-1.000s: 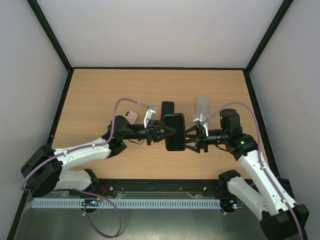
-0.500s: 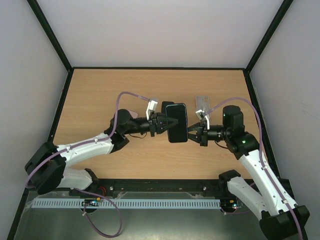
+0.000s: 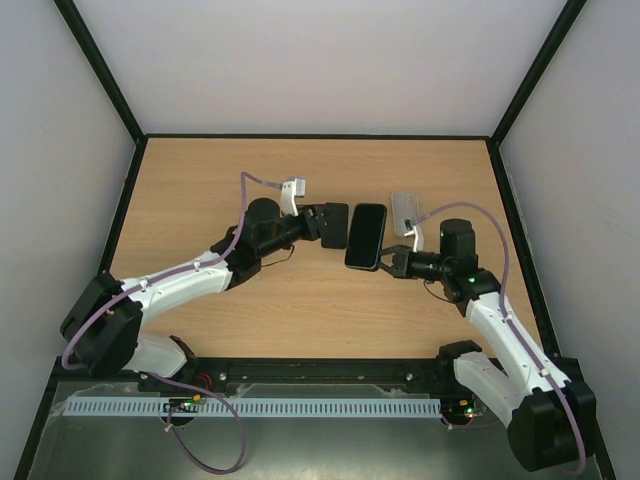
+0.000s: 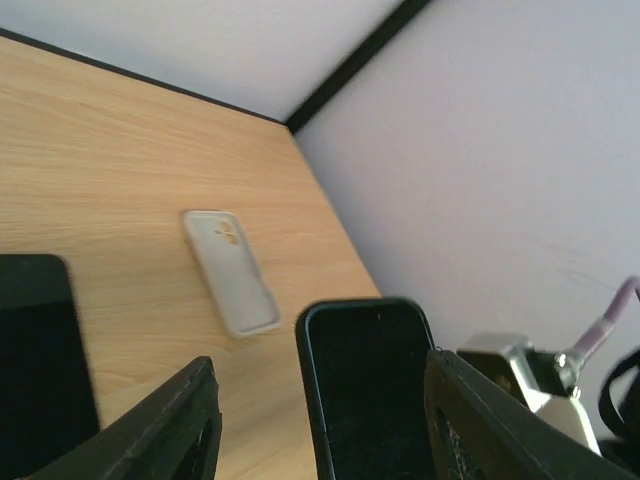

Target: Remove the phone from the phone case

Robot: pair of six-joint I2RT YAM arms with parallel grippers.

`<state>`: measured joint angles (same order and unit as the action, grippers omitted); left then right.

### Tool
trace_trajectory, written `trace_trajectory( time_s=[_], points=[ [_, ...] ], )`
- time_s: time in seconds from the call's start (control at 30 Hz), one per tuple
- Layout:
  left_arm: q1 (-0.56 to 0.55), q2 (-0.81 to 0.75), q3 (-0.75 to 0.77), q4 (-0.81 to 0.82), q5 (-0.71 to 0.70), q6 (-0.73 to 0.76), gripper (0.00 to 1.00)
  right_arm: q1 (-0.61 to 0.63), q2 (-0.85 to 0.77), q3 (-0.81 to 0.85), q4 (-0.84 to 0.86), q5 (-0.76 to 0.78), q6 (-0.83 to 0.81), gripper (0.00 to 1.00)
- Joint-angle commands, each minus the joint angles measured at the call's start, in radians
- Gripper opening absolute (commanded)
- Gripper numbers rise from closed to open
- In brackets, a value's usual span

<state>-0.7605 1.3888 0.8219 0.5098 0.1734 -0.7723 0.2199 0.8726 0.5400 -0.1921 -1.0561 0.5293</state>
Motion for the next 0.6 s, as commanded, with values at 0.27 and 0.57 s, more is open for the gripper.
trace_trajectory(
  time_s=[0.27,0.57],
  points=[
    [-0.186,-0.015,-0.023,-0.158,-0.34,0.327,0.49,-0.021,0.075,-0.065,0.082,0.165,0.053,0.02],
    [-0.468,0.067,-0.001,-0.236,-0.721,0.763,0.49,-0.022,0.375,0.02,-0.021,0.135,-0.069,0.02]
  ],
)
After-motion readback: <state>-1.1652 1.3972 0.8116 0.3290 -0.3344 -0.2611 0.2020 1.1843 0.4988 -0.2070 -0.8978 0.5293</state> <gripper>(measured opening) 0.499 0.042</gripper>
